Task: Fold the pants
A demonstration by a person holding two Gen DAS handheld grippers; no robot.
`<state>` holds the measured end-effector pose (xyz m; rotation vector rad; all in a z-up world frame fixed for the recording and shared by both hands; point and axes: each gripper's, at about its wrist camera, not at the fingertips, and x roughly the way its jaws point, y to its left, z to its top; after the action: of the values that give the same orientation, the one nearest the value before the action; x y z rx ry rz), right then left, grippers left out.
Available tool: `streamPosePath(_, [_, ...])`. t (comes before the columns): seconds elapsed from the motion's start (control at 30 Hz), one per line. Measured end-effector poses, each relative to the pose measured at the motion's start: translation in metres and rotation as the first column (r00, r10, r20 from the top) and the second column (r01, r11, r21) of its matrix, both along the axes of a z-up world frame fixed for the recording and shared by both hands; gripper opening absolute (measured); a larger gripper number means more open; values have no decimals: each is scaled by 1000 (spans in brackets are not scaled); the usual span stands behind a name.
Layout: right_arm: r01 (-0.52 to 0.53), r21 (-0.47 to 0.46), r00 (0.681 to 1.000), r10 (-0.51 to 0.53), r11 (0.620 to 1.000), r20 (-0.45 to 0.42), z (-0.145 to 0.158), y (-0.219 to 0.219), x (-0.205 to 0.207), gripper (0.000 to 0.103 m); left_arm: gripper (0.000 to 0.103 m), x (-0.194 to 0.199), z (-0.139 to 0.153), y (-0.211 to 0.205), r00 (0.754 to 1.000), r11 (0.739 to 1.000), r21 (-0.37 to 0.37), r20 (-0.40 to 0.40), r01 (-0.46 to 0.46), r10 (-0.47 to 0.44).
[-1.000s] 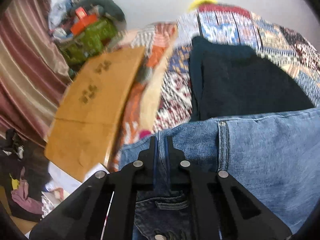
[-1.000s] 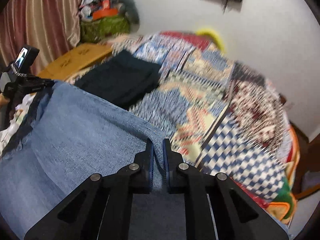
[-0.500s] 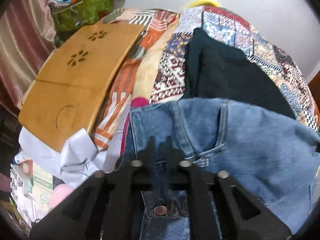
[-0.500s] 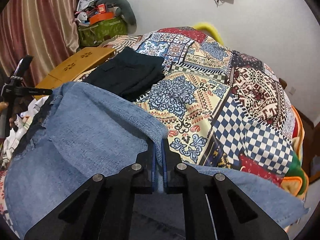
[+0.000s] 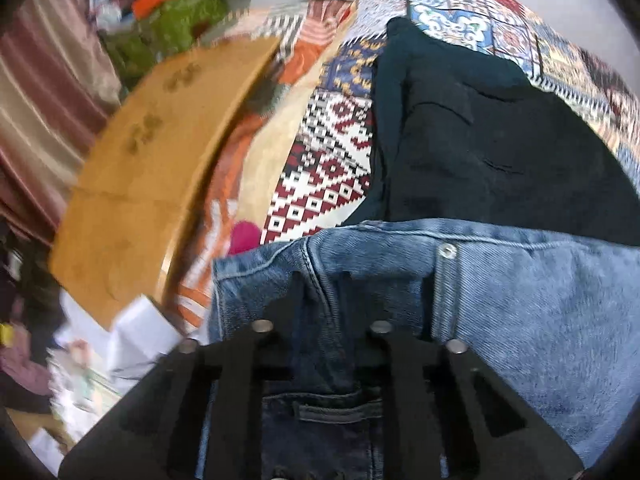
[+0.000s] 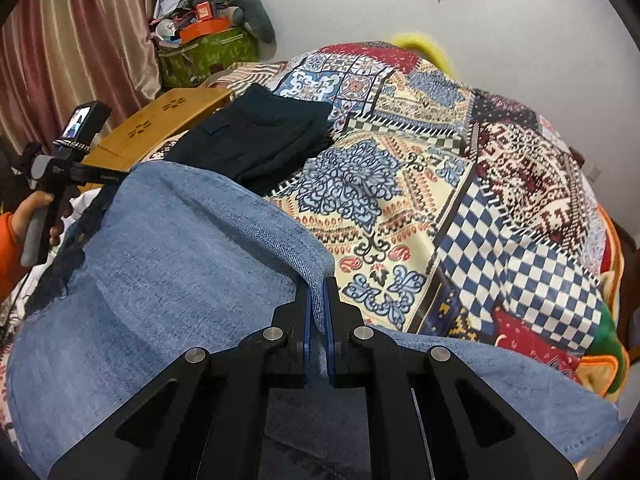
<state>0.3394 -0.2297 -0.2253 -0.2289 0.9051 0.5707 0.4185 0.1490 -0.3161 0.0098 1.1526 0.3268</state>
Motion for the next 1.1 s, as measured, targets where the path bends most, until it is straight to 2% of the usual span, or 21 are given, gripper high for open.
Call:
streamPosePath(0.07, [8,4,1000,-8,1000,25,7,-2,-2,5,9,-6,12,-5,1000,999,30,21,15,-16])
streamPosePath(0.23, [21,36,996,-24,999,83,41,-12,-23,5,9,-47,72,7,987,999,-34,161,21,-15])
streamPosePath(0.43, [9,41,991,-15,999,134,66,-18,-73,5,9,-115,117,7,966,998,-56,258,37,-21])
streamPosePath(0.57, [-6,40,989,0,999,145,72,-20,-114,5,9,-167,126,6,961,997,-76,276,32,-10])
streamPosePath(0.73, [-11,20,994,9,1000,105,66,-23,-153,5,12,-217,123,10,966,992,-119,259,49,-17])
streamPosePath(0.83, [-1,29,998,-1,1000,60,60,-26,-169,7,13,-242,121,13,971,986,-156,237,53,-15])
streamPosePath(0.93, [14,62,1000,-14,998,-9,55,-33,-176,9,13,-264,130,14,968,992,-125,252,30,2])
streamPosePath(0.97, [21,72,999,-19,997,-26,55,-35,-178,12,15,-270,135,15,965,992,-121,262,27,6])
streamPosePath(1.03, [42,94,998,-37,995,-49,57,-41,-182,12,25,-275,145,17,960,993,-117,278,23,11])
streamPosePath(1.1, [59,130,997,-52,990,-58,63,-49,-187,12,42,-276,153,17,956,994,-107,292,15,17])
